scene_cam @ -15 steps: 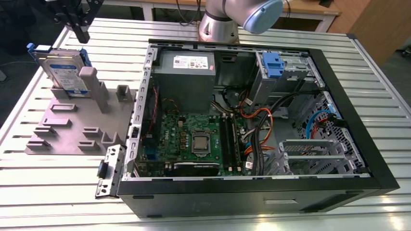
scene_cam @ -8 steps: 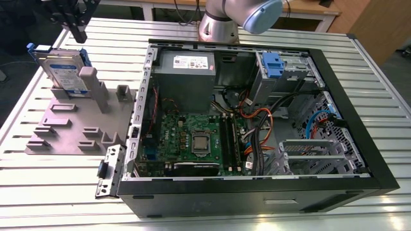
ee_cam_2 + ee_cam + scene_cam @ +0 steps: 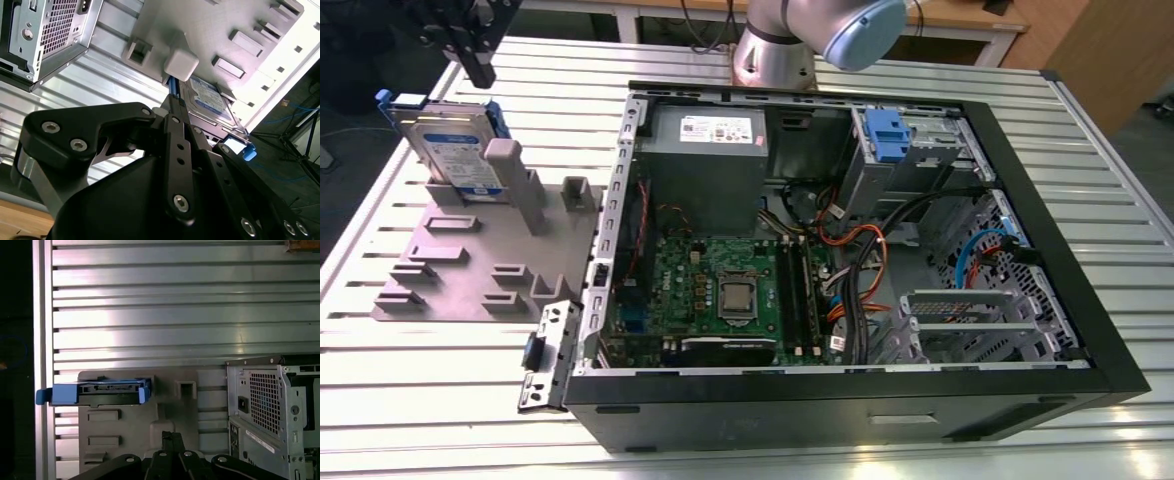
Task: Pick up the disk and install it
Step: 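Reach for the disk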
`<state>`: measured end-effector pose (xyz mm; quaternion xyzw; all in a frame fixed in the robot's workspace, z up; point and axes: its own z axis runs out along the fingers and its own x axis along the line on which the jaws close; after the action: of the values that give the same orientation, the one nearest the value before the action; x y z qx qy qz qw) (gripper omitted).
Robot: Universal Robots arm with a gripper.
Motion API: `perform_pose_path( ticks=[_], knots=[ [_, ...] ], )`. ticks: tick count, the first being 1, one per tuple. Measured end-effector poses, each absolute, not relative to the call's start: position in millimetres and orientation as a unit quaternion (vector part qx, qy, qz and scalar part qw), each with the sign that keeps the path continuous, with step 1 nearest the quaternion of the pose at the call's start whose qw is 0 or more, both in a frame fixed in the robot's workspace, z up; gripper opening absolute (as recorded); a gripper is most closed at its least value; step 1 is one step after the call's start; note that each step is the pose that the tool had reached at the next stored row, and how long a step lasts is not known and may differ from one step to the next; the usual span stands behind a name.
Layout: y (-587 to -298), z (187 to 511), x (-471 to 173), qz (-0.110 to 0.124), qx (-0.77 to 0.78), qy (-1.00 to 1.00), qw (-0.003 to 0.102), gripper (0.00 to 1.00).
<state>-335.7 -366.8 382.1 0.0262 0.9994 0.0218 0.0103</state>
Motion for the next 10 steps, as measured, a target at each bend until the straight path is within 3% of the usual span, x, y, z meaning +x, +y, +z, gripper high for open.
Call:
perform_pose_path(
  ticks=[10],
  knots=[
    [-366.7, 382.0, -336.3, 0.022, 0.026, 0.999, 0.010, 0.11]
  ],
)
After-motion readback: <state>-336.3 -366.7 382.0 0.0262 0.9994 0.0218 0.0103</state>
